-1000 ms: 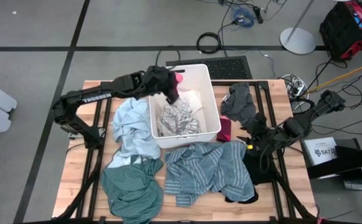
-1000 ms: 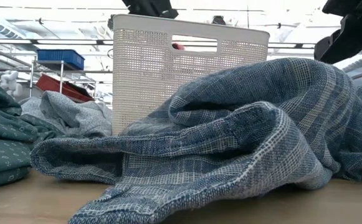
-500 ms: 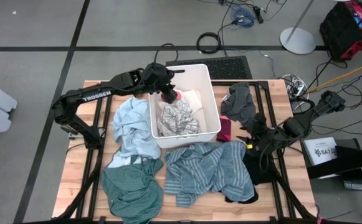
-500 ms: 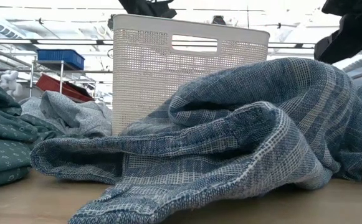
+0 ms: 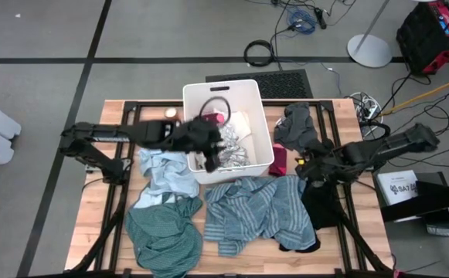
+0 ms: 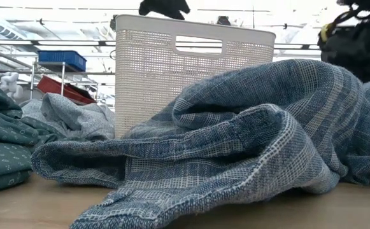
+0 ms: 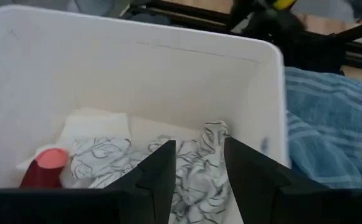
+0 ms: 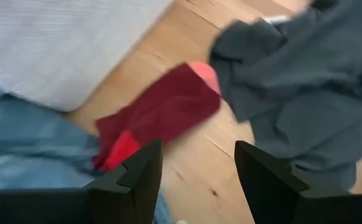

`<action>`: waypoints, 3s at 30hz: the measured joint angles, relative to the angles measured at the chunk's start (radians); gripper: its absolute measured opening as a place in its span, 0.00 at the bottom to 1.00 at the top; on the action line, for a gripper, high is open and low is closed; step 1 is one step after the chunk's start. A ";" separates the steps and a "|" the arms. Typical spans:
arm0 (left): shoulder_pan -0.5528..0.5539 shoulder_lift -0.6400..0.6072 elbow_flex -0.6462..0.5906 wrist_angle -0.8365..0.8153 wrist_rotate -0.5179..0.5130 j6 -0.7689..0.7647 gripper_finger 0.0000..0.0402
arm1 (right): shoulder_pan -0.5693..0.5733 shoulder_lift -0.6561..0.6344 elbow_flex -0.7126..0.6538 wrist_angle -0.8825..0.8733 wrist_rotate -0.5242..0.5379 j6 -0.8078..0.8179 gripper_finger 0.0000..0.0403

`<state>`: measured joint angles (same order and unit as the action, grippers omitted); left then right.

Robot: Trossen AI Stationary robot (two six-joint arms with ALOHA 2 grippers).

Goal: Sort clothes
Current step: Put the red sock into the white laundry bin

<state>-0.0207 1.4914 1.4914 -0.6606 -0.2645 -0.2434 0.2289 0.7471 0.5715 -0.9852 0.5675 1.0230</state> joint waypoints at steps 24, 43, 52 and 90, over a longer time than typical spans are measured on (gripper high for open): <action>-0.328 0.001 -0.184 0.338 -0.573 -0.013 0.36 | -0.238 0.390 -0.112 0.512 -0.092 -0.215 0.46; -0.342 0.013 -0.191 0.348 -0.547 0.016 0.36 | -0.273 0.589 -0.108 0.582 -0.247 -0.227 0.16; -0.354 0.013 -0.191 0.347 -0.547 0.015 0.36 | -0.269 0.486 -0.117 0.541 -0.273 -0.260 0.02; -0.308 0.104 -0.190 0.432 -0.414 0.038 0.36 | -0.157 -0.249 -0.111 0.856 -0.285 -0.514 0.00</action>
<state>-0.3287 1.5951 1.3014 -0.2285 -0.6781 -0.2057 0.0724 0.4978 0.4603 -0.1295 0.2827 0.5090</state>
